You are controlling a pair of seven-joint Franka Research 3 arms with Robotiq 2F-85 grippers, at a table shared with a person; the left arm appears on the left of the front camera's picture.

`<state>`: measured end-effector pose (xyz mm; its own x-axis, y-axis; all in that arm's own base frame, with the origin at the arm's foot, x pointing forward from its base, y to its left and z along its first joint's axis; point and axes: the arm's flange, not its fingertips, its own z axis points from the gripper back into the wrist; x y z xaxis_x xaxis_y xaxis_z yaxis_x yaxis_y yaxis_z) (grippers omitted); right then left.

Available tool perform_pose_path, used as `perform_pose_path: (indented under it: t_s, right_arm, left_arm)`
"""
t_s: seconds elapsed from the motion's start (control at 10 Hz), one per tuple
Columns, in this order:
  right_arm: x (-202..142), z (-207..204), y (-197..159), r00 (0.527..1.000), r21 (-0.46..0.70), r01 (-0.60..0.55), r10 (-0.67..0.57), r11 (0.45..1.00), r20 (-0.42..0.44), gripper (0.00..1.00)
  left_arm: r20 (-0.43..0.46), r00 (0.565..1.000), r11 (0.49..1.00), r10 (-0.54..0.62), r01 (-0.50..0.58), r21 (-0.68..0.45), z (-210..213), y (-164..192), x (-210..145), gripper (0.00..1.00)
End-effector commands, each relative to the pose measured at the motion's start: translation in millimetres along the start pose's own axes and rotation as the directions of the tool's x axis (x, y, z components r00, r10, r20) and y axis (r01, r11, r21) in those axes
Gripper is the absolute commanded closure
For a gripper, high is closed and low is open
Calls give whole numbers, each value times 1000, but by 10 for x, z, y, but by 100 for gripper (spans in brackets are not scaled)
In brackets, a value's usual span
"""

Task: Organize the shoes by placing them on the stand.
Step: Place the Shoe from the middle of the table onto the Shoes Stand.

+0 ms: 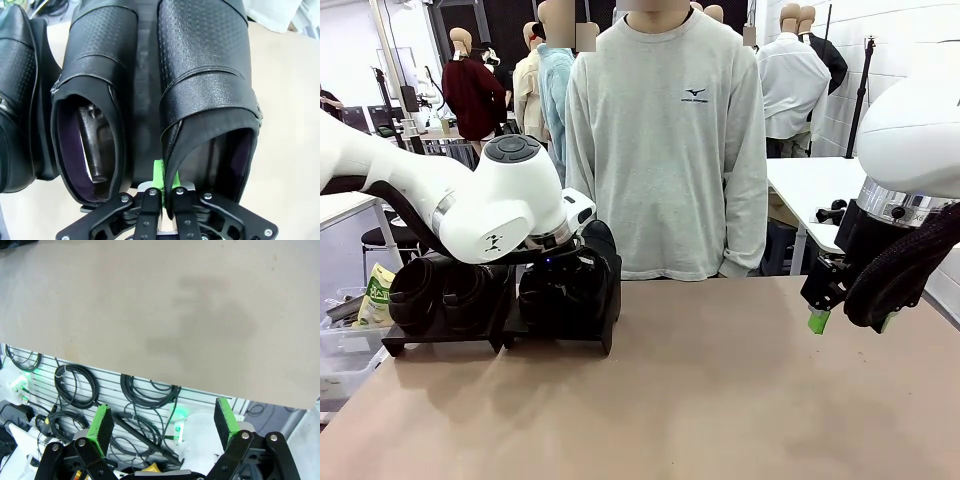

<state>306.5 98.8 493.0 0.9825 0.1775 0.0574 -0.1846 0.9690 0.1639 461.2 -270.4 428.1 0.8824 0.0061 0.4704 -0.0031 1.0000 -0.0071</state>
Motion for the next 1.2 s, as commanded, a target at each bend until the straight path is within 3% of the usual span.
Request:
perform_pose_path:
  t_s: [0.0,0.4,0.9,1.1]
  right_arm:
    - [30,16,4,1000,11,-15,15,1000,-5,0]
    - [30,16,4,1000,11,-15,15,1000,-5,0]
    - [30,16,4,1000,11,-15,15,1000,-5,0]
    - [30,16,4,1000,11,-15,15,1000,-5,0]
  left_arm:
    - [27,1000,1000,14,-14,5,-24,-66,35,100]
    - [0,1000,1000,25,-25,16,-82,-73,36,100]
    - [31,999,999,11,-12,48,-44,-113,36,3]
    - [44,999,999,7,-8,36,46,-134,46,0]
